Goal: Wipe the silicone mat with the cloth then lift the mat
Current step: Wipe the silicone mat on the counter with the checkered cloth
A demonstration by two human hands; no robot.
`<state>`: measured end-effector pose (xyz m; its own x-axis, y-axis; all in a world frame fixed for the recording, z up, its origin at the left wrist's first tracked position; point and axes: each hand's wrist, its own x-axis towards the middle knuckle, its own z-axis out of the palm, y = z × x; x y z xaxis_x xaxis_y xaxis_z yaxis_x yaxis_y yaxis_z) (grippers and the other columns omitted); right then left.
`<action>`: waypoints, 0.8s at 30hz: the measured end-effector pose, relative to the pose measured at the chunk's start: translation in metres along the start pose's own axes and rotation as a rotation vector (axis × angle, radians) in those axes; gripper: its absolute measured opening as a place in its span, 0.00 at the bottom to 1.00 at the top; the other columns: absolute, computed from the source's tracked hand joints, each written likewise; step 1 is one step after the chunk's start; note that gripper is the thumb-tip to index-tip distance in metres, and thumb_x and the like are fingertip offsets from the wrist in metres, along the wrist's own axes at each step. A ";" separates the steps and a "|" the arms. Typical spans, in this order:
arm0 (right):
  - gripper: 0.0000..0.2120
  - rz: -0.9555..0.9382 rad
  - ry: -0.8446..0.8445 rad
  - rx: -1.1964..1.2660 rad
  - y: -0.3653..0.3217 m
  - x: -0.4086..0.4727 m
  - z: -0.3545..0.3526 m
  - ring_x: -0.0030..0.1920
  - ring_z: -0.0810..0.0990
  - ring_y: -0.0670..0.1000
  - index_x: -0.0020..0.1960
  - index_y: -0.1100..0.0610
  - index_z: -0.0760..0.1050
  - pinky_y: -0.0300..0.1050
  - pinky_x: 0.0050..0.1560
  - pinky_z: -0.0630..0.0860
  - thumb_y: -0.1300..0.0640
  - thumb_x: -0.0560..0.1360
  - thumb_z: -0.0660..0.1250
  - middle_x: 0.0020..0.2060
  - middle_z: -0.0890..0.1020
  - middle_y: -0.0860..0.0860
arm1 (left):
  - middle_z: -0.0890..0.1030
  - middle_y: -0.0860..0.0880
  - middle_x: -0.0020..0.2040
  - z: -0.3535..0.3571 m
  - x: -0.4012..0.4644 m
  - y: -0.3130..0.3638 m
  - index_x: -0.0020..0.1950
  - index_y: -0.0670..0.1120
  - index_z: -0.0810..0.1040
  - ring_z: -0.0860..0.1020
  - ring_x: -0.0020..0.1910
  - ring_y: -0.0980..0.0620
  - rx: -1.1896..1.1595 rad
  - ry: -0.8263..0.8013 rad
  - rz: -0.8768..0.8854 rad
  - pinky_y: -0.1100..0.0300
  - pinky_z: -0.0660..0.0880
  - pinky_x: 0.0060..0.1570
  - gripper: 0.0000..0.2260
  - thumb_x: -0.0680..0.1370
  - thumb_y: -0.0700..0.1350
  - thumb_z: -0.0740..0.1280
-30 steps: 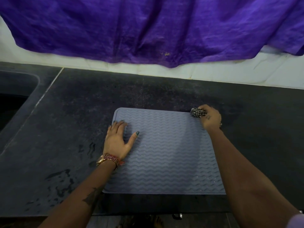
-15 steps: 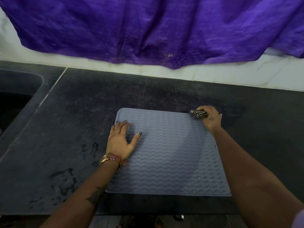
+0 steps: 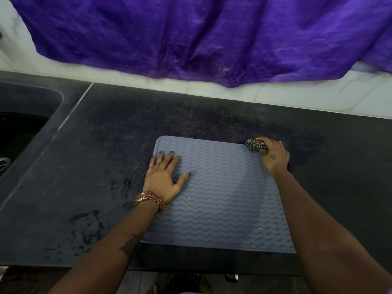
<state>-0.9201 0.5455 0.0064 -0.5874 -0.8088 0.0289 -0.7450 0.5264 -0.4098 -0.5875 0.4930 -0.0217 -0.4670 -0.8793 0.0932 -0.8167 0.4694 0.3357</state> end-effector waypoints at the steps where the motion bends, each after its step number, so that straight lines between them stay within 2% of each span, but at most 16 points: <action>1: 0.21 0.002 -0.013 -0.028 -0.002 -0.001 0.001 0.74 0.53 0.59 0.65 0.44 0.70 0.67 0.69 0.50 0.63 0.77 0.57 0.69 0.68 0.52 | 0.57 0.52 0.76 0.000 0.000 0.000 0.75 0.52 0.58 0.49 0.76 0.50 0.005 -0.003 0.000 0.52 0.41 0.75 0.41 0.68 0.71 0.38; 3: 0.20 0.018 -0.053 -0.067 -0.008 -0.003 0.000 0.73 0.53 0.59 0.65 0.42 0.69 0.66 0.68 0.53 0.60 0.79 0.56 0.70 0.67 0.50 | 0.57 0.52 0.76 0.000 -0.001 0.000 0.75 0.52 0.59 0.49 0.76 0.50 0.008 -0.004 0.002 0.52 0.41 0.75 0.41 0.68 0.71 0.38; 6: 0.17 0.036 -0.026 -0.088 -0.019 -0.004 -0.005 0.68 0.60 0.60 0.65 0.41 0.69 0.63 0.65 0.58 0.56 0.80 0.56 0.67 0.71 0.50 | 0.59 0.52 0.76 0.000 -0.001 0.000 0.74 0.52 0.60 0.51 0.76 0.50 -0.018 0.003 0.002 0.52 0.42 0.75 0.40 0.69 0.71 0.40; 10: 0.21 0.029 -0.012 -0.166 -0.034 -0.014 0.005 0.69 0.59 0.59 0.67 0.42 0.67 0.61 0.66 0.57 0.60 0.79 0.56 0.68 0.69 0.50 | 0.59 0.52 0.76 0.000 0.000 0.001 0.74 0.52 0.61 0.51 0.76 0.50 -0.038 0.009 0.002 0.51 0.43 0.75 0.39 0.69 0.71 0.41; 16: 0.21 0.014 0.039 -0.166 -0.051 -0.020 0.017 0.70 0.58 0.58 0.66 0.41 0.68 0.58 0.66 0.57 0.59 0.78 0.57 0.67 0.69 0.48 | 0.60 0.52 0.75 0.000 -0.001 0.000 0.73 0.52 0.62 0.51 0.76 0.50 -0.068 0.016 -0.002 0.51 0.43 0.75 0.39 0.69 0.71 0.42; 24: 0.23 -0.025 0.090 -0.128 -0.078 -0.027 0.037 0.67 0.61 0.58 0.63 0.40 0.69 0.58 0.60 0.59 0.63 0.74 0.59 0.64 0.71 0.48 | 0.61 0.52 0.75 0.002 0.000 -0.001 0.73 0.52 0.63 0.52 0.76 0.50 -0.093 0.032 -0.004 0.52 0.43 0.75 0.38 0.70 0.71 0.43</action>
<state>-0.8344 0.5167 0.0039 -0.5900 -0.7983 0.1211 -0.7904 0.5405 -0.2881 -0.5873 0.4927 -0.0235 -0.4516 -0.8840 0.1207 -0.7829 0.4575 0.4217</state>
